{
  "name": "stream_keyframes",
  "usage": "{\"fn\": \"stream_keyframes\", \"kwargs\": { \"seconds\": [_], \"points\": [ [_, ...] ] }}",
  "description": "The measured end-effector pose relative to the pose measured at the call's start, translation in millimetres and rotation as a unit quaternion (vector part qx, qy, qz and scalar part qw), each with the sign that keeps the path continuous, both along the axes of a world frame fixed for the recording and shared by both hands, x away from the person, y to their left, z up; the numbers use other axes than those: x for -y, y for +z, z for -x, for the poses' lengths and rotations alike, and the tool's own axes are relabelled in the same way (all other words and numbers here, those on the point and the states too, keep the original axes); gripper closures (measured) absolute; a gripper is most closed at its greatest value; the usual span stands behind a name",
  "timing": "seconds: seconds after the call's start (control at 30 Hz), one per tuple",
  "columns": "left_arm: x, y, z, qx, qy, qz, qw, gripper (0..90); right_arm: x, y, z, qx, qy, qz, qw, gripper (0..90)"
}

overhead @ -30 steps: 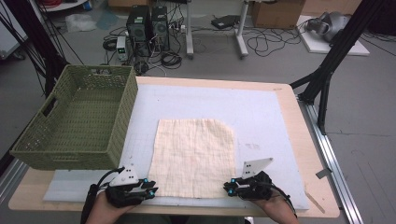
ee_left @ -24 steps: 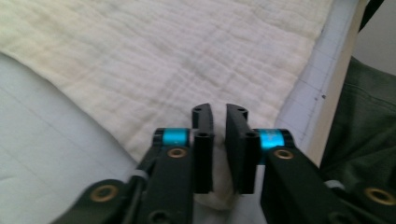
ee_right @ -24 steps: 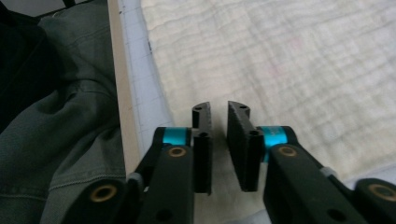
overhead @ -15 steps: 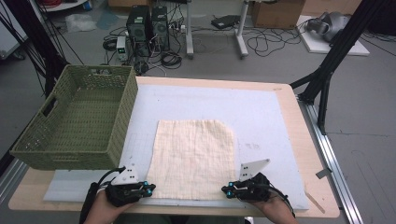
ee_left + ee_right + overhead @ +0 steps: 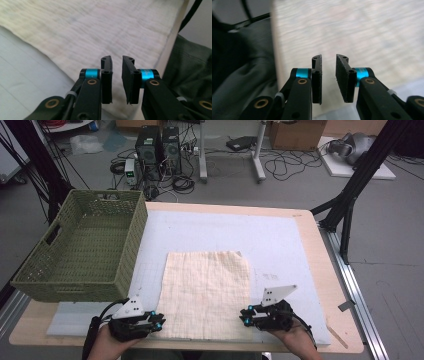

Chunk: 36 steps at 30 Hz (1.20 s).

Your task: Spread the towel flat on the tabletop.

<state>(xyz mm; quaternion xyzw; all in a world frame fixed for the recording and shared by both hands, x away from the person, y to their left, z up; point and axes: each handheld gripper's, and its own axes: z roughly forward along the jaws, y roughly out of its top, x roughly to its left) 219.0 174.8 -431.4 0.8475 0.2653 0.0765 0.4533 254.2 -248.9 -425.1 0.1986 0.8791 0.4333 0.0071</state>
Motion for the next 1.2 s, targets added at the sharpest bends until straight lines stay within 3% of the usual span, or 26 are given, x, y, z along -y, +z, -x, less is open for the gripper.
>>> {"fn": "stream_keyframes", "kwargs": {
  "seconds": [0.17, 0.4, 0.6, 0.73, 0.9, 1.03, 1.1, 1.13, 1.2],
  "points": [
    [8.8, -1.2, -23.9, 0.012, 0.022, 0.017, 0.9995, 70.5, 3.9, 5.0, -38.2, 0.011, -0.053, 0.004, 0.9985, 71.2],
    [21.8, 2.3, -54.3, 0.028, 0.047, 0.043, 0.9976, 69.2, 3.9, 18.8, -94.4, 0.044, -0.110, 0.014, 0.9929, 68.1],
    [29.4, 0.7, -64.0, 0.032, 0.049, 0.045, 0.9973, 67.1, 7.5, 8.0, -130.0, 0.042, -0.154, 0.001, 0.9872, 62.6],
    [30.2, -1.5, -63.3, 0.029, 0.047, 0.044, 0.9975, 66.2, 5.6, -4.5, -140.4, 0.029, -0.167, 0.013, 0.9855, 66.1],
    [30.1, -3.0, -61.6, 0.026, 0.044, 0.043, 0.9978, 66.2, 3.9, -8.1, -142.3, 0.009, -0.158, 0.014, 0.9873, 89.2],
    [27.9, -2.2, -61.1, 0.028, 0.046, 0.046, 0.9975, 66.1, -0.4, -6.1, -138.5, 0.003, -0.145, 0.014, 0.9893, 89.5],
    [26.2, -2.1, -61.5, 0.027, 0.048, 0.046, 0.9974, 66.0, -3.9, -4.0, -135.4, 0.016, -0.137, 0.024, 0.9901, 87.6],
    [25.9, -2.0, -61.6, 0.027, 0.051, 0.048, 0.9972, 65.8, -3.7, -2.5, -135.1, 0.028, -0.143, 0.021, 0.9891, 75.9],
    [25.2, -1.9, -62.5, 0.027, 0.053, 0.050, 0.9970, 65.2, -1.3, -0.8, -137.8, 0.034, -0.158, 0.006, 0.9868, 70.2]
  ]
}}
